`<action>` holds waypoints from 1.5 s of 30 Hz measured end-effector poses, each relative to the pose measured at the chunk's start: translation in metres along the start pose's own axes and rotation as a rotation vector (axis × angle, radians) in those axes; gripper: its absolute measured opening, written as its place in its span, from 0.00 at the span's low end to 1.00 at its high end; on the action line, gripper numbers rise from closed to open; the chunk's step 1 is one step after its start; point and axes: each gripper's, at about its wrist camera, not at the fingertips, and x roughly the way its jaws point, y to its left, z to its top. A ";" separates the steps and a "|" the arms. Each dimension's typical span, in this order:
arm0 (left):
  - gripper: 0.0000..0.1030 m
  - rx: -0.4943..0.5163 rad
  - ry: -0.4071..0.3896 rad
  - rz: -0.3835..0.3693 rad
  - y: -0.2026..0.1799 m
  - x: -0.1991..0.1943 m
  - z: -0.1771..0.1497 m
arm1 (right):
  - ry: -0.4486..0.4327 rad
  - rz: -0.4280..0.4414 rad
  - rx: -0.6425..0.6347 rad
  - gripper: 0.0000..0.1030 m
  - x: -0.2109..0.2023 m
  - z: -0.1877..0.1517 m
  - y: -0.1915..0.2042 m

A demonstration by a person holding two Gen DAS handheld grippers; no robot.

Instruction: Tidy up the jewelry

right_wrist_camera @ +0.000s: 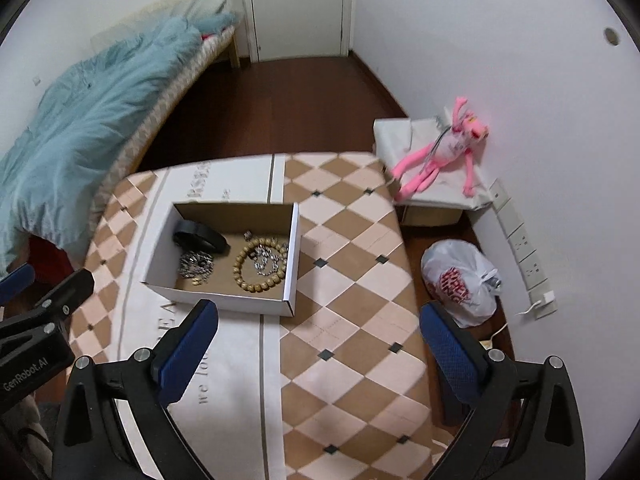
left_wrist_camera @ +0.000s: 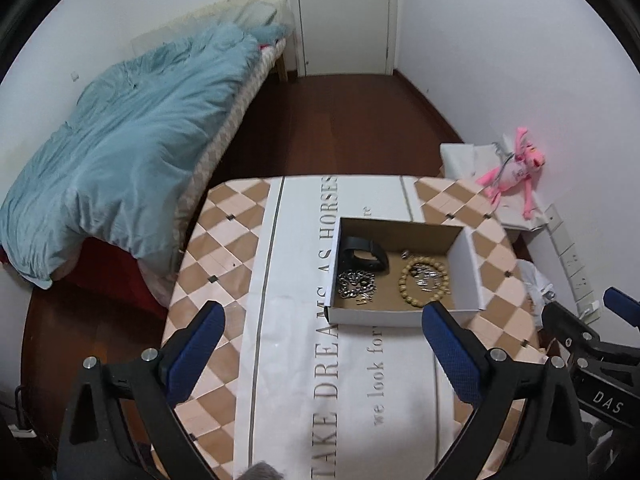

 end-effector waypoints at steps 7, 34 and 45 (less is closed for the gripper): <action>0.98 -0.030 -0.051 -0.004 0.006 -0.063 -0.010 | -0.102 -0.001 0.009 0.99 -0.081 -0.013 -0.007; 0.98 -0.026 -0.118 -0.016 0.011 -0.150 -0.015 | -0.224 -0.005 0.000 1.00 -0.193 -0.027 -0.007; 0.98 -0.029 -0.049 0.010 0.012 -0.109 0.016 | -0.156 -0.022 0.003 1.00 -0.149 0.012 -0.001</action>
